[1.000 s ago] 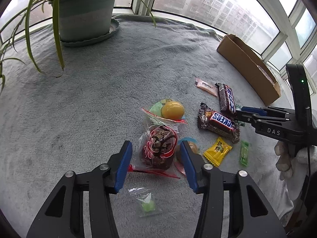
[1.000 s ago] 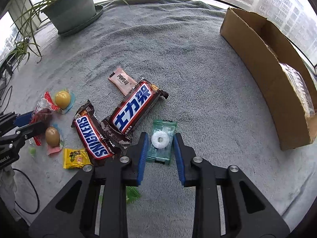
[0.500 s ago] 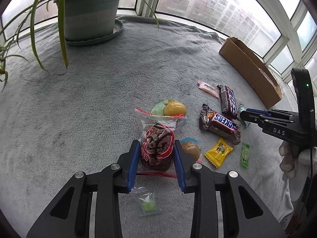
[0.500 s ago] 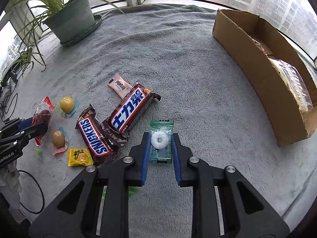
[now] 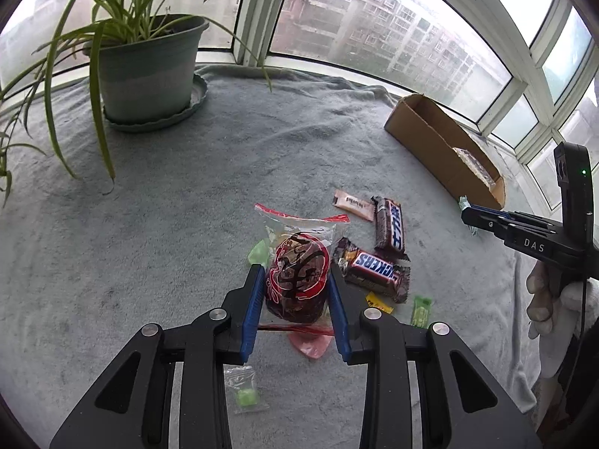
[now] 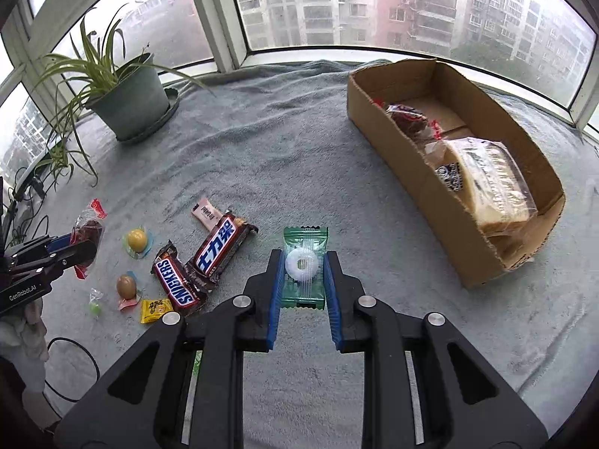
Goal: Organize snacks
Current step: 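Carry both snacks into the box and open both tools to release them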
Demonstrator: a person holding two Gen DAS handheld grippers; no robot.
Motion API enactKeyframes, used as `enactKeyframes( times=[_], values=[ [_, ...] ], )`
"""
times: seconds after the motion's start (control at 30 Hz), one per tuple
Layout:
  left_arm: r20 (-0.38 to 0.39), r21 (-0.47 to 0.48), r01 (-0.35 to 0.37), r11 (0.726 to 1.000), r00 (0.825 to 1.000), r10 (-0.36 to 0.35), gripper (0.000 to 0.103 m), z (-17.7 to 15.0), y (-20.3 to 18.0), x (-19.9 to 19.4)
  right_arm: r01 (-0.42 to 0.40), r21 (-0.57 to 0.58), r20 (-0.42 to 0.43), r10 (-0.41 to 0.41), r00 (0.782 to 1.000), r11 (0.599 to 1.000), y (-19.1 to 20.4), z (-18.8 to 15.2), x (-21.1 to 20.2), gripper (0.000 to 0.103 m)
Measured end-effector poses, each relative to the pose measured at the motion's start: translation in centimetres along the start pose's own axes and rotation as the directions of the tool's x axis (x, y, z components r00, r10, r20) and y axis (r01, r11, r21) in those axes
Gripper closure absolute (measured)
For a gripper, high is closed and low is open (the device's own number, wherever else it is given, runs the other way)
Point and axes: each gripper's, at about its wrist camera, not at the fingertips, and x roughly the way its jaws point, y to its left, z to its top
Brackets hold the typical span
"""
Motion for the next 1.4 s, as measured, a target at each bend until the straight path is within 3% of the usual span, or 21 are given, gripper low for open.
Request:
enactKeyframes(
  times=[0.53,0.93,1.4],
  values=[
    [0.052,0.13,0.081,0.988,0.995,-0.088,0.072,7.6,-7.8,2.4,0.119,0.117,0.109,-0.132,0.985,0.986,-10.6,4.0,-3.6,0.081],
    [0.05,0.207,0.14,0.968,0.987,-0.153,0.072,13.1,-14.5,6.5,0.202,0.167,0.093,-0.219,0.971,0.965,-16.8,6.1,-2.3,0.081],
    [0.007,0.273,0.168,0.947,0.984,-0.176,0.072,15.8,-19.9,11.3,0.241,0.185,0.049,-0.254,0.966,0.953,-20.6,6.7,0.5,0.081]
  ],
)
